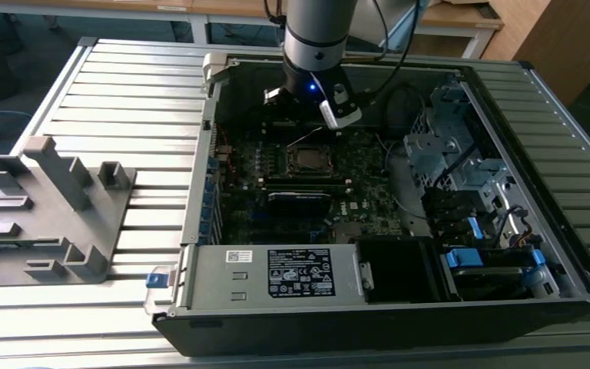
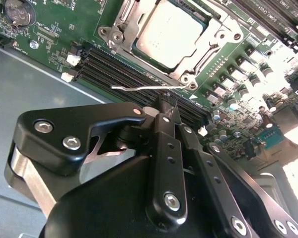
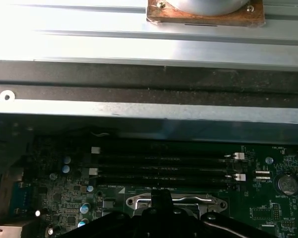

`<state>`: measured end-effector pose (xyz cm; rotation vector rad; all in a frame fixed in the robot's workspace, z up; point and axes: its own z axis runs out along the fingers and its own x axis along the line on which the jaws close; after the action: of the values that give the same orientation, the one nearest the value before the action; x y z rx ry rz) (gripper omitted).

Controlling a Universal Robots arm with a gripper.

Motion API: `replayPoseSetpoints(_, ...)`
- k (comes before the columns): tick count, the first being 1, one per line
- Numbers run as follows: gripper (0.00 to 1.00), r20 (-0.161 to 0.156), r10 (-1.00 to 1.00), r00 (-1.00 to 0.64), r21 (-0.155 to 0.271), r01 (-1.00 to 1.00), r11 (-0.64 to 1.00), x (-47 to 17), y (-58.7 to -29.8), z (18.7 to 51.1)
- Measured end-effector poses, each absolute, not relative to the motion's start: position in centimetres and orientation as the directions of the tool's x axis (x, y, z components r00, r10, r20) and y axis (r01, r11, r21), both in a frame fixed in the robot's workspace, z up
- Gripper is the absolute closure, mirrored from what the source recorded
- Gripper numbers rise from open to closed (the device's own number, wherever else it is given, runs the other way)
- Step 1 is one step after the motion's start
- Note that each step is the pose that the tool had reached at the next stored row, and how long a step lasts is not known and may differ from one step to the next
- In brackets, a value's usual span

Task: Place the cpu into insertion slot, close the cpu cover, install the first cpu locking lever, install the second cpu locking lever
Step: 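Install the first cpu locking lever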

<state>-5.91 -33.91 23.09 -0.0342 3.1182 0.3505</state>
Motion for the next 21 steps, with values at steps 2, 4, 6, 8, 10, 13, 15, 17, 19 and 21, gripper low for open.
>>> replayPoseSetpoints(2, 0.89, -0.006, -0.021, -1.0, 0.222, -0.022, 0.975, -5.9, -33.91, 23.09)
replayPoseSetpoints(4, 0.89, -0.006, -0.021, -1.0, 0.222, -0.022, 0.975, -5.89, -33.9, 23.08)
replayPoseSetpoints(6, 0.89, -0.006, -0.021, -1.0, 0.222, -0.022, 0.975, -5.89, -33.9, 23.08)
replayPoseSetpoints(8, 0.89, -0.006, -0.021, -1.0, 0.222, -0.022, 0.975, -5.88, -33.89, 23.01)
replayPoseSetpoints(10, 0.89, -0.006, -0.021, -1.0, 0.222, -0.022, 0.975, -5.83, -33.91, 22.92)
replayPoseSetpoints(13, 0.89, -0.006, -0.021, -1.0, 0.222, -0.022, 0.975, -5.51, -33.9, 22.83)
replayPoseSetpoints(15, 0.89, -0.006, -0.021, -1.0, 0.222, -0.022, 0.975, -5.34, -33.91, 22.79)
replayPoseSetpoints(17, 0.89, -0.006, -0.021, -1.0, 0.222, -0.022, 0.975, -5.32, -33.91, 22.77)
replayPoseSetpoints(19, 0.89, -0.011, -0.021, -1.0, 0.223, -0.023, 0.975, -5.31, -33.9, 22.65)
replayPoseSetpoints(21, 0.89, -0.022, -0.021, -1.0, 0.222, -0.026, 0.975, -5.31, -33.9, 22.52)
